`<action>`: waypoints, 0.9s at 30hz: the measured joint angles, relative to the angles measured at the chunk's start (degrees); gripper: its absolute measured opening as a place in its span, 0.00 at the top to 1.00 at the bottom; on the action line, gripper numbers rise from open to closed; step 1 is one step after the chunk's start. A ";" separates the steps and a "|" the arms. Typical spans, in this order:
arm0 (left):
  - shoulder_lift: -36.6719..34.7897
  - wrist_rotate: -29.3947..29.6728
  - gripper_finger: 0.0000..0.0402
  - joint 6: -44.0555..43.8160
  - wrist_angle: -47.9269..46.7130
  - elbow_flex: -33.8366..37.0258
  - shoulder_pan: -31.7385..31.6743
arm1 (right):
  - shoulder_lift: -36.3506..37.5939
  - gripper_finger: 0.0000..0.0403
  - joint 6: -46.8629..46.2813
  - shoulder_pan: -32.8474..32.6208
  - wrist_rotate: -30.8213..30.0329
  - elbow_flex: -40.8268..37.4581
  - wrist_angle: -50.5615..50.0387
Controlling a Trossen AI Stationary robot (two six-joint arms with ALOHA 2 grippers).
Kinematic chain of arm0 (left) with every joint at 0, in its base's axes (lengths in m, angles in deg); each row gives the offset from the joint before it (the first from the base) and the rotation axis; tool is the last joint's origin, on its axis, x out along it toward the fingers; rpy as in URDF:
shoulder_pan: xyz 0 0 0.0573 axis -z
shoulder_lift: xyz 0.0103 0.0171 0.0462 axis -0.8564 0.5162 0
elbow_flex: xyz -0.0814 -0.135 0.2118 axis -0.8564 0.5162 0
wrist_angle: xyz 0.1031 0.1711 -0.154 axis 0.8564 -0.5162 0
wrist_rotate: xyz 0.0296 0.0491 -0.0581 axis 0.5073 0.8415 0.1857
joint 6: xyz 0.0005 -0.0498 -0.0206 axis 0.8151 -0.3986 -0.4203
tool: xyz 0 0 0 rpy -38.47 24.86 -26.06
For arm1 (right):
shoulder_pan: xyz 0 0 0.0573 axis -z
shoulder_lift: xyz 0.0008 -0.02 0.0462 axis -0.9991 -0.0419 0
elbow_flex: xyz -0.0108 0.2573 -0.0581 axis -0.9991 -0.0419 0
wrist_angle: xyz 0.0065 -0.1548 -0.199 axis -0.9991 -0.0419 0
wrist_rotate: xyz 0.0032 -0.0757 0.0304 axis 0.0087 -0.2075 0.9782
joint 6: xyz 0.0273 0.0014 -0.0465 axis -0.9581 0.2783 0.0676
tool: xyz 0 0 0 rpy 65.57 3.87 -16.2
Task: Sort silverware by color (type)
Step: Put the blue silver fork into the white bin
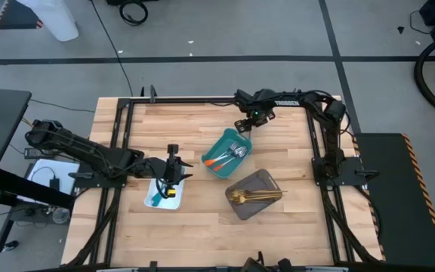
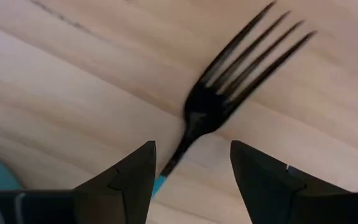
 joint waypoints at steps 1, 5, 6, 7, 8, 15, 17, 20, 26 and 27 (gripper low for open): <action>0.00 0.00 0.63 0.00 -0.26 0.00 0.02 | -0.44 0.46 -0.10 -0.03 0.90 0.05 0.02; 0.00 0.02 0.63 0.02 -0.65 0.00 0.02 | -2.14 0.46 -0.29 -0.61 1.46 0.37 -0.04; 0.00 0.04 0.63 0.04 -0.76 0.00 0.02 | -2.25 0.46 0.03 -0.66 1.43 0.37 -0.21; 0.00 0.04 0.63 0.04 -0.87 0.00 0.02 | -2.25 0.46 0.33 -0.71 1.25 0.37 -0.23; 0.00 0.04 0.63 0.04 -0.91 0.00 0.02 | -2.23 0.46 0.48 -0.82 1.11 0.35 -0.23; 0.00 0.04 0.63 0.46 -1.17 0.00 0.02 | 0.21 0.46 1.19 -0.98 -0.33 -0.12 -0.44; 0.00 0.04 0.63 0.61 -1.19 0.00 0.02 | 0.39 0.48 1.68 -0.98 -0.50 -0.07 -0.50; -0.02 0.04 0.63 0.61 -1.21 0.00 0.02 | 0.17 0.52 1.99 -0.91 -0.34 -0.09 -0.95; -0.02 0.04 0.63 0.60 -1.93 0.00 0.02 | 0.16 0.69 -0.10 -0.63 1.32 -0.09 -0.86; -0.02 0.04 0.63 0.59 -2.09 0.00 0.02 | 0.16 0.73 0.14 -0.51 1.81 -0.09 -1.03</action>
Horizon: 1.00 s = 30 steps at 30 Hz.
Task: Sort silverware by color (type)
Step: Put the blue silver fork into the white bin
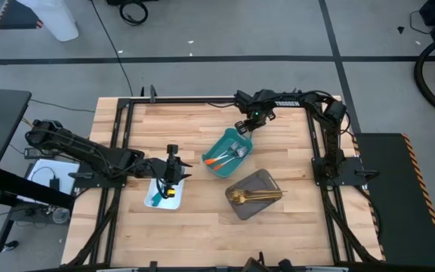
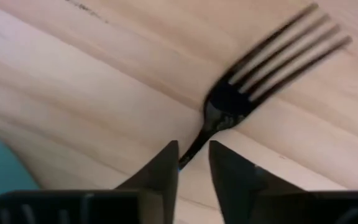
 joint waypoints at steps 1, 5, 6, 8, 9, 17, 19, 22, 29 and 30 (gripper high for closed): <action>-0.02 0.00 0.63 0.00 -0.07 0.00 0.00 | 0.00 0.76 0.23 0.12 0.16 0.00 -0.04; -0.02 0.01 0.63 -0.22 -0.11 0.00 0.00 | 0.00 0.89 1.72 0.62 0.28 0.00 -0.05; -0.02 0.00 0.63 -0.21 -0.12 0.00 0.00 | 0.00 0.92 2.00 0.70 0.27 0.01 -0.04; -0.02 0.00 0.63 -0.24 -0.20 0.00 0.00 | 0.00 0.97 2.14 0.78 0.01 0.09 -0.06; -0.02 0.00 0.63 -0.26 -0.27 0.00 0.00 | 0.00 0.98 2.50 0.78 -0.01 0.09 -0.12; -0.02 0.00 0.63 -0.39 -0.42 0.00 0.00 | 0.02 0.96 3.39 0.78 -0.55 0.11 -0.95; -0.02 0.00 0.63 -0.63 -0.42 0.00 0.00 | 0.02 0.96 3.41 0.78 -0.65 0.11 -1.20; -0.02 0.00 0.63 -0.64 -0.44 0.00 0.00 | 0.02 0.95 3.59 0.78 -0.65 0.11 -1.34; -0.02 0.00 0.63 -0.86 -1.86 0.00 0.00 | 0.02 0.85 4.69 0.78 -0.62 0.07 -3.34; -0.02 0.00 0.63 -1.03 -1.88 0.00 0.00 | 0.02 0.82 5.00 0.78 -0.63 0.07 -3.71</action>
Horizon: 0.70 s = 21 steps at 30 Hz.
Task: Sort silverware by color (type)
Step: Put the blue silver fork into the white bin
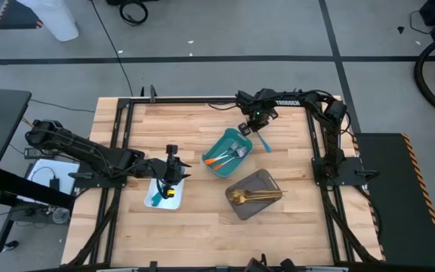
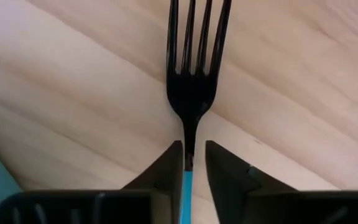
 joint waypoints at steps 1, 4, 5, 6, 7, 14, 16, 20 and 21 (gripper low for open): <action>0.00 0.00 0.63 -0.04 0.00 0.00 0.01 | 0.00 0.80 0.20 0.00 0.02 0.00 -0.35; 0.00 0.00 0.63 -0.07 -0.03 0.00 0.01 | 0.00 0.72 1.54 0.00 0.40 0.00 -0.77; 0.00 0.00 0.63 -0.07 -0.04 0.00 0.00 | 0.00 0.70 1.84 0.00 0.83 0.00 -0.99; 0.00 0.00 0.63 -0.08 -0.04 0.00 0.01 | 0.00 0.67 2.09 0.00 1.25 0.00 -1.24; 0.00 0.00 0.63 -0.09 -0.04 0.00 0.02 | 0.00 0.64 2.41 0.00 1.59 0.00 -1.47; 0.00 0.00 0.63 -0.11 -0.75 0.00 0.02 | 0.01 0.59 3.67 -0.52 1.06 -0.40 -2.33; 0.00 0.00 0.63 -0.11 -0.74 0.00 0.02 | 0.18 0.62 4.02 -0.50 0.85 -1.03 -2.14; 0.00 0.00 0.63 -0.11 -0.72 0.00 0.02 | 0.26 0.72 4.24 -0.52 0.47 -2.68 -1.62; 0.00 0.00 0.63 -0.11 -0.72 0.00 0.02 | 0.33 0.76 4.25 -0.57 0.35 -2.98 -1.32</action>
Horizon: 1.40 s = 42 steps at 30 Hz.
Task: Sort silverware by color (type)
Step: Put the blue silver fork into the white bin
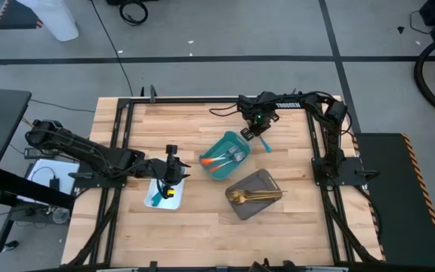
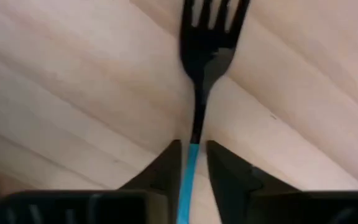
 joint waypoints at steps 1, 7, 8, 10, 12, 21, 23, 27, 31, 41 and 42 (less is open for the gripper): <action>0.00 0.00 0.63 0.00 0.00 0.00 0.00 | 0.02 0.79 0.00 -0.07 -0.16 -0.09 0.16; 0.00 0.00 0.63 -0.02 0.00 0.00 0.00 | 0.11 0.96 0.00 -0.18 0.13 -0.18 0.73; 0.00 0.00 0.63 -0.02 0.00 0.00 0.00 | 0.11 0.97 0.00 -0.16 0.17 -0.19 0.76; -0.06 0.00 0.63 -0.02 0.00 0.00 0.00 | 0.09 0.97 -0.13 -0.18 0.14 -0.19 0.78; -0.11 0.00 0.63 -0.03 -0.01 0.00 0.00 | 0.12 0.95 -0.13 -0.19 0.30 -0.19 0.74; -0.11 0.00 0.63 -1.26 -0.37 0.00 -0.02 | 4.65 0.96 0.15 -0.35 0.66 0.72 0.10; -0.11 0.00 0.63 -2.23 -0.36 0.00 -0.02 | 5.99 0.96 0.30 -0.46 0.73 0.65 -0.45; -0.11 0.00 0.63 -2.96 -0.23 0.00 -0.02 | 9.33 0.97 0.86 -1.02 0.93 0.64 0.16; -0.11 0.02 0.63 -4.04 0.95 0.00 -0.02 | 12.96 0.97 1.44 -2.56 0.95 0.64 1.87; -0.11 0.11 0.63 -4.15 5.57 0.00 -1.23 | 22.01 0.96 2.10 -8.15 -1.97 0.73 7.24; -0.11 0.11 0.63 -4.19 5.94 0.00 -1.42 | 22.47 0.96 2.57 -8.94 -1.51 0.73 8.78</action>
